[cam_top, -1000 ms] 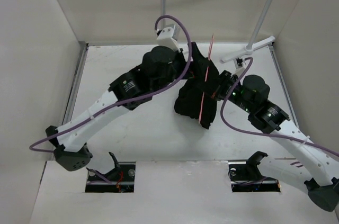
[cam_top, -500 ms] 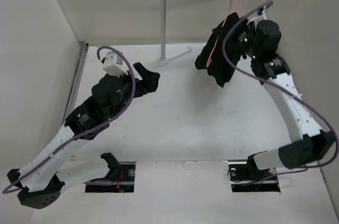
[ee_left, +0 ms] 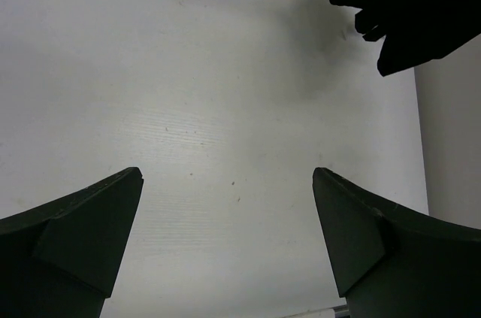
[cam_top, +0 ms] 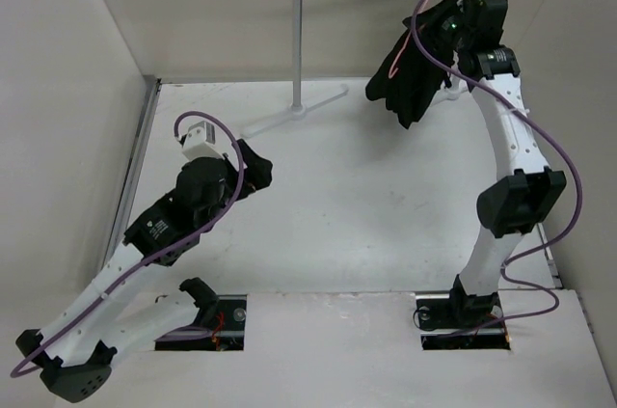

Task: Place the trousers on the hanger
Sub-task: Place the hanger at the clothesline.

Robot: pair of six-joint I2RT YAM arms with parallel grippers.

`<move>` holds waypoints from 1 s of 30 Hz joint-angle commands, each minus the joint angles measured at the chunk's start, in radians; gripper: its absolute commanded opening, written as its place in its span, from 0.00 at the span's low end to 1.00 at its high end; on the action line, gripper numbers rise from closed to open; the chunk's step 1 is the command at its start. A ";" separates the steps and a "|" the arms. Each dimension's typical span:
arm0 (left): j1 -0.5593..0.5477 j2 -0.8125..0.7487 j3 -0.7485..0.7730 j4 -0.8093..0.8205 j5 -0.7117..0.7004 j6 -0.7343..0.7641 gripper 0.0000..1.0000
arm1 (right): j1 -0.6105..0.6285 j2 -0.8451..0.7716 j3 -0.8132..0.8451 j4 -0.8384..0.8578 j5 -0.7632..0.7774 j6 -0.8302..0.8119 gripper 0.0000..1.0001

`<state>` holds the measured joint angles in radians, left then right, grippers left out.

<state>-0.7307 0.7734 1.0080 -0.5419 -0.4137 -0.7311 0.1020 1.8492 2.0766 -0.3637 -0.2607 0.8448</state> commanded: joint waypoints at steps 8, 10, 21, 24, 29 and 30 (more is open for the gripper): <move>0.014 0.010 -0.048 0.060 0.033 -0.039 1.00 | -0.048 0.054 0.154 0.014 -0.040 -0.019 0.07; 0.015 0.013 -0.052 0.065 0.033 -0.042 1.00 | -0.051 0.054 0.134 0.012 -0.037 -0.027 0.07; 0.041 0.012 -0.080 0.056 0.042 -0.047 1.00 | -0.069 0.013 -0.010 0.046 -0.022 -0.029 0.36; 0.056 0.006 -0.085 0.050 0.049 -0.047 1.00 | -0.071 0.001 -0.015 0.049 -0.022 -0.032 0.60; 0.089 0.009 -0.072 0.027 0.059 -0.041 1.00 | -0.078 -0.037 -0.024 0.045 -0.022 -0.038 0.89; 0.096 0.012 -0.069 0.020 0.061 -0.039 1.00 | -0.080 -0.051 -0.036 0.048 -0.017 -0.041 0.93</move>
<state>-0.6540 0.7898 0.9257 -0.5098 -0.3607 -0.7681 0.0338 1.8927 2.0529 -0.3809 -0.2802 0.8230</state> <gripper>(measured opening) 0.997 0.913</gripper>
